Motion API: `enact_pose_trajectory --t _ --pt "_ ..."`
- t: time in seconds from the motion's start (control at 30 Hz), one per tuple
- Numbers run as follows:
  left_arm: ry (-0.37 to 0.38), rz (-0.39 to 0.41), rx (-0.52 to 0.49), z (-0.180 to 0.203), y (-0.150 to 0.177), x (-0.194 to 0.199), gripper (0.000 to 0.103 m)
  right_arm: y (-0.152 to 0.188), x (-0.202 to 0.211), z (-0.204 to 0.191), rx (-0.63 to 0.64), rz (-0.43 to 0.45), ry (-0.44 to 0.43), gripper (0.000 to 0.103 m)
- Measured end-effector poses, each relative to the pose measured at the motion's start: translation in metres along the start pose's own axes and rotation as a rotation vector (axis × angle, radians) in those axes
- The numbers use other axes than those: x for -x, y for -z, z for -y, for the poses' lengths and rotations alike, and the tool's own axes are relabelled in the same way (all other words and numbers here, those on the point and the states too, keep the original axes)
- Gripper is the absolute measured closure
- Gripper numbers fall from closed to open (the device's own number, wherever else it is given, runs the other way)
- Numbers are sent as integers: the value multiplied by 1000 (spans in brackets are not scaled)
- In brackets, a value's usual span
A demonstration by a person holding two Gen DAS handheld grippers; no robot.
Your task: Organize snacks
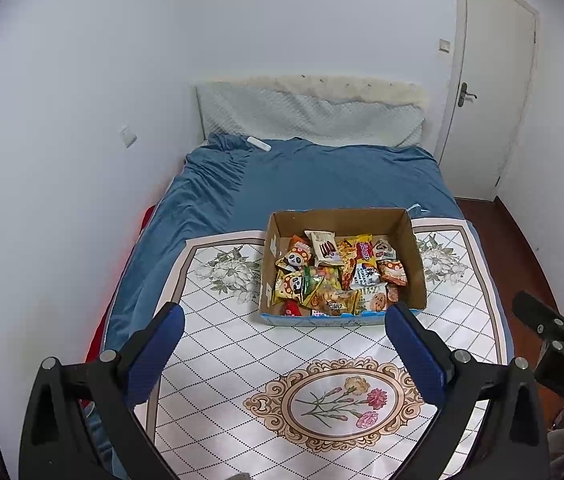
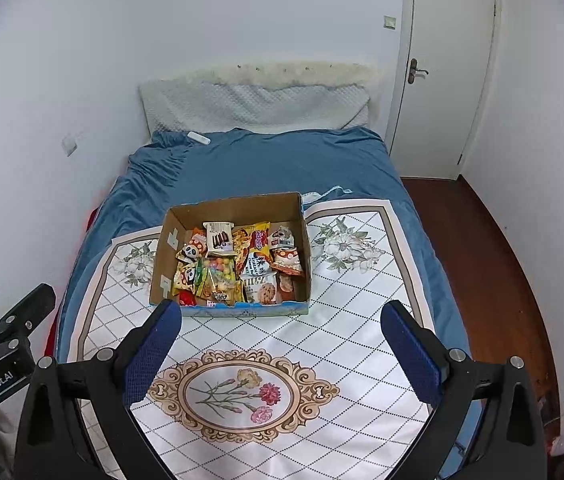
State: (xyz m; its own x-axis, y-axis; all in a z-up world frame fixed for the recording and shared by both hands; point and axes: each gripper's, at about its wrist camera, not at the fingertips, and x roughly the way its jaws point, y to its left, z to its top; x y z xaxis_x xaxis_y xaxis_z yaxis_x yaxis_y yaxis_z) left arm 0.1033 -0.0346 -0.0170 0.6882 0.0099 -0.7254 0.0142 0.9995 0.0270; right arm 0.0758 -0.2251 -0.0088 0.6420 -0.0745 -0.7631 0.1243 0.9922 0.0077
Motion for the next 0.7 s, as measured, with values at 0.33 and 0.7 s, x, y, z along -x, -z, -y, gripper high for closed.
enact_pose_trajectory --t 0.33,0.7 --pt "3 -7 5 -2 0 -1 0 -2 6 2 -5 13 5 1" --pt "6 -10 2 -2 1 -1 0 -1 6 4 -11 8 4 1"
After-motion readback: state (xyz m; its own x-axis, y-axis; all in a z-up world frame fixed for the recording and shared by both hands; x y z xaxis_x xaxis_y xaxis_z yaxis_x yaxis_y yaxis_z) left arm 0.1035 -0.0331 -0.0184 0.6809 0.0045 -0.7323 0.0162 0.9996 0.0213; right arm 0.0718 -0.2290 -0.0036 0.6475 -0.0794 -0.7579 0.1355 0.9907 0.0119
